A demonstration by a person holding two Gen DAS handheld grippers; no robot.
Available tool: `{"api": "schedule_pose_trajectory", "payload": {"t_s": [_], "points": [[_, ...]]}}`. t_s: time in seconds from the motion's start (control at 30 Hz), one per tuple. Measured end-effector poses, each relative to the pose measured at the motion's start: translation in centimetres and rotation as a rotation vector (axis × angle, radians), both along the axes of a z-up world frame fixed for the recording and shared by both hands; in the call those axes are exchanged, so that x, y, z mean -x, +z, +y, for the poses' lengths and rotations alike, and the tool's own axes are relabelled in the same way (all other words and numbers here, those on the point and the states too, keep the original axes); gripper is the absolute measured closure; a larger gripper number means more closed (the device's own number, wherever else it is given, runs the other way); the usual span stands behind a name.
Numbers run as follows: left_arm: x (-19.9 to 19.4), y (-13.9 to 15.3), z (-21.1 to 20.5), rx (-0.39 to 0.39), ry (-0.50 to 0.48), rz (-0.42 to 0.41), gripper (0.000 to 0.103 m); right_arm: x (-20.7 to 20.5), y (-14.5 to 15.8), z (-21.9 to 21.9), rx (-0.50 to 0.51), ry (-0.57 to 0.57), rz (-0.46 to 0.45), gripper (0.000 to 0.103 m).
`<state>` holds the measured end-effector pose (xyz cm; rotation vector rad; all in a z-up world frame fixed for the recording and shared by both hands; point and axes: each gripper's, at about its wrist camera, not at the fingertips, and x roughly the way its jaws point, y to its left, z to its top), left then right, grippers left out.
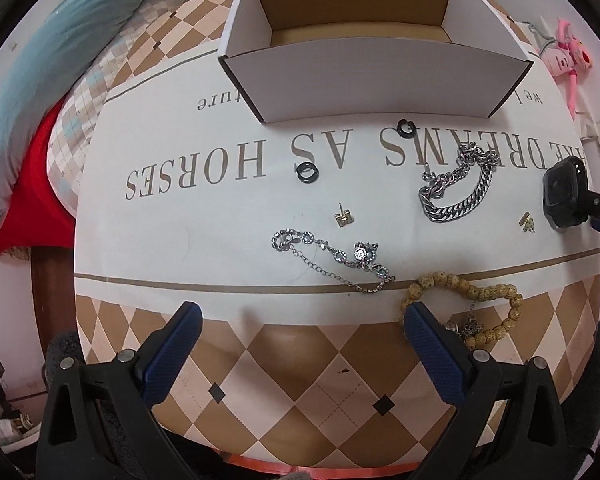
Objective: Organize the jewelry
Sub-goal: 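Grasp the black watch band with the right tool while the left tool grasps the wooden bead bracelet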
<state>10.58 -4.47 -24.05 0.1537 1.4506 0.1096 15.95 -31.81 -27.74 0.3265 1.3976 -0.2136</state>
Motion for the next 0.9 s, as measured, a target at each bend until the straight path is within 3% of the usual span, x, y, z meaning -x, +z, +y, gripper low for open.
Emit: {"api": "schedule_pose_trajectory", "payload": {"t_s": [0.07,0.13,0.2,0.43,0.63,0.73,0.77,0.9], "points": [[-0.1,0.0,-0.2,-0.008,-0.002,-0.003,0.000,-0.3,-0.1,0.8,0.021,0.035,-0.016,0.070],[-0.1,0.0,0.0,-0.005,-0.002,-0.001,0.000,-0.4,0.0,1.5,0.022,0.055,-0.009,0.090],[-0.2,0.0,0.1,-0.002,-0.006,-0.002,0.000,-0.2,0.1,2.5,0.042,0.103,-0.011,0.095],[0.9,-0.1,-0.7,0.030,-0.037,0.018,0.000,2.8,1.0,4.5,0.076,0.235,-0.017,0.097],[1.6,-0.5,-1.4,0.127,-0.054,0.039,0.001,6.9,2.2,5.0,0.065,0.232,-0.014,0.097],[1.6,-0.8,-2.4,0.183,-0.061,0.047,0.012,8.3,2.5,4.9,0.052,0.203,-0.017,0.097],[1.6,-0.8,-2.6,0.190,-0.063,0.048,0.019,8.4,2.5,4.7,0.051,0.196,-0.017,0.097],[1.4,-1.1,-4.3,0.195,-0.087,0.028,0.034,8.8,2.4,4.7,0.055,0.184,-0.013,0.097]]}}
